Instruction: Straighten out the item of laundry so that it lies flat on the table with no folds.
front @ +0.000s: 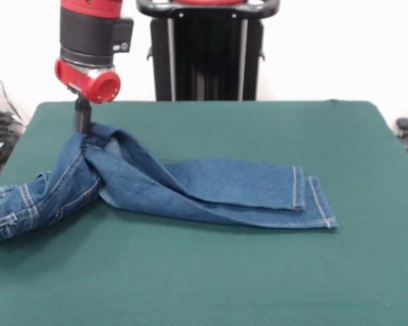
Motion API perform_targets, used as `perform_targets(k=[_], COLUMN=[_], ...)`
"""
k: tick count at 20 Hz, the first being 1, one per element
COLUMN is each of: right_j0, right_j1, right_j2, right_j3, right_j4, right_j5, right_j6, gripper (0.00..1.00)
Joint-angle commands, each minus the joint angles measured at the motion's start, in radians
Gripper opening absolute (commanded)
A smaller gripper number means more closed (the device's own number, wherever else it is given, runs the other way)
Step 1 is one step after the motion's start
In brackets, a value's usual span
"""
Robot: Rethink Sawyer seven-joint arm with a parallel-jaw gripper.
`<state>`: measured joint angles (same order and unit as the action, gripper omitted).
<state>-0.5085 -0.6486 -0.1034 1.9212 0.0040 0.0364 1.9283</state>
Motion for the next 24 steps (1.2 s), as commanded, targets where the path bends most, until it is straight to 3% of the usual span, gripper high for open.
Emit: perform_targets(k=[1, 8, 24], right_j0=[0.076, 0.159, 0.141], right_j1=[0.034, -0.031, -0.147], right_j2=[0.118, 0.073, 0.094], right_j3=[0.182, 0.277, 0.438], right_j4=[0.037, 0.130, 0.186], right_j5=[-0.093, -0.078, -0.074], right_j6=[0.273, 0.326, 0.299], gripper=[0.00, 0.00, 0.00])
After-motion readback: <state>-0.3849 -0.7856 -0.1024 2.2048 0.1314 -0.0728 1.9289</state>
